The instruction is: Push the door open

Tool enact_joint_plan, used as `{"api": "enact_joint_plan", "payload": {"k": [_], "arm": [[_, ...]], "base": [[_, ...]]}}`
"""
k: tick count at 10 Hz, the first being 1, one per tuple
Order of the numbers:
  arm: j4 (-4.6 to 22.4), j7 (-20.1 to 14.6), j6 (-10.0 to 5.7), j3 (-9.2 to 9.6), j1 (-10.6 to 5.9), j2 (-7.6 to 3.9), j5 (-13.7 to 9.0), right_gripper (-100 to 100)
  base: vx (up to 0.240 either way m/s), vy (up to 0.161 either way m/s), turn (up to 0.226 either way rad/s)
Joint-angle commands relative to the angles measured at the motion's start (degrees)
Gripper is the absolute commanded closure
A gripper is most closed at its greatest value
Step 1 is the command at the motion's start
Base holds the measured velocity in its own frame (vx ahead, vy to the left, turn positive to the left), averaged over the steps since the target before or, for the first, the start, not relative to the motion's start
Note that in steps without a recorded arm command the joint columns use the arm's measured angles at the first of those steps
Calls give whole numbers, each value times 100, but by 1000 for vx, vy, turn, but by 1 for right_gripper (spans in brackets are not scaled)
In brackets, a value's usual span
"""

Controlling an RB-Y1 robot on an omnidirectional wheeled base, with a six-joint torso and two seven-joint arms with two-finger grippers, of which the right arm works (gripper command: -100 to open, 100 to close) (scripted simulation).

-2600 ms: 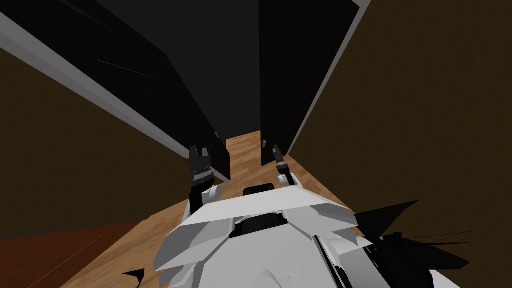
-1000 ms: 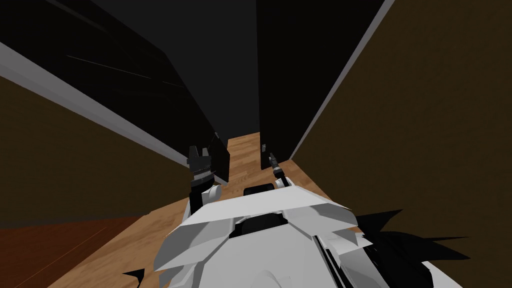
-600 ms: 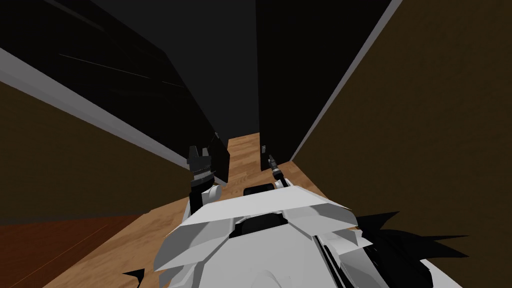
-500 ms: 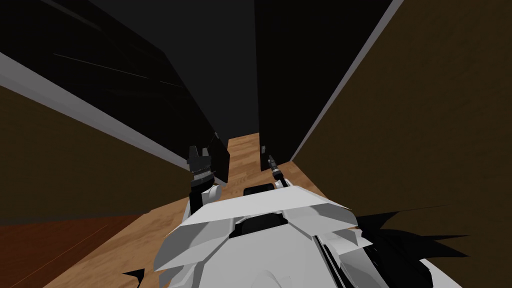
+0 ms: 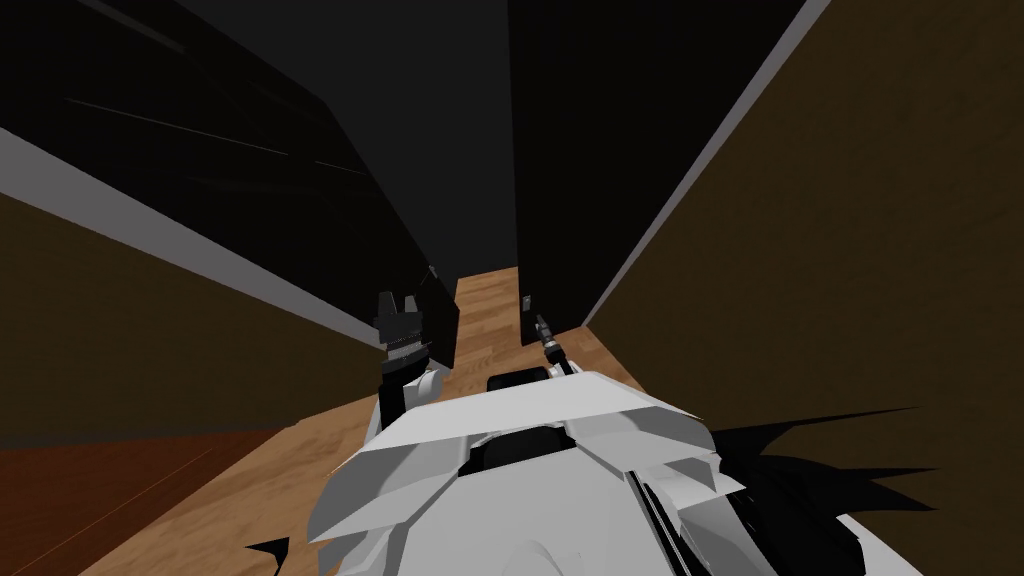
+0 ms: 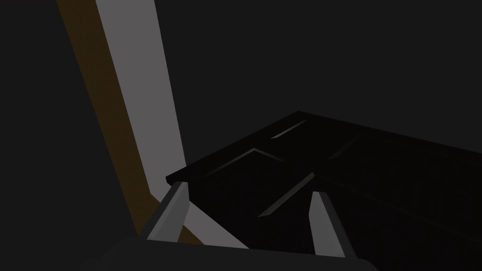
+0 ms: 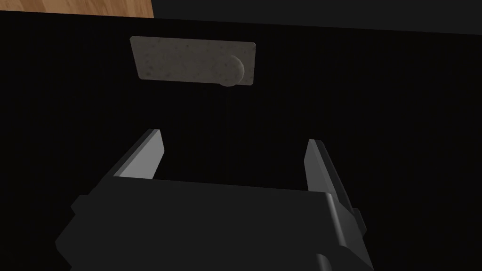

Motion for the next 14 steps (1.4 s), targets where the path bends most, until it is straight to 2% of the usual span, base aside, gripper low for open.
{"api": "enact_joint_plan", "payload": {"k": [1, 2, 3, 4, 7, 12, 13, 14], "arm": [[162, -12, -26, 2, -71, 18, -11, -100], [267, -27, -44, 12, -99, 26, -20, -100], [176, -14, -22, 12, -60, 25, -12, -100], [230, -10, -40, -8, -87, -15, -21, -100], [313, -1, -70, -48, -131, -34, -36, -100], [456, 16, -123, -115, -206, 68, -62, -100], [447, 15, -119, -108, -199, 51, -59, -100], [447, 15, -119, -108, -199, 51, -59, 100]], "base": [[85, -66, 21], [61, -43, 17], [28, -18, 6], [109, 6, 24], [186, 27, 23], [191, 21, 22], [67, 10, -7], [-14, 0, 6]]}}
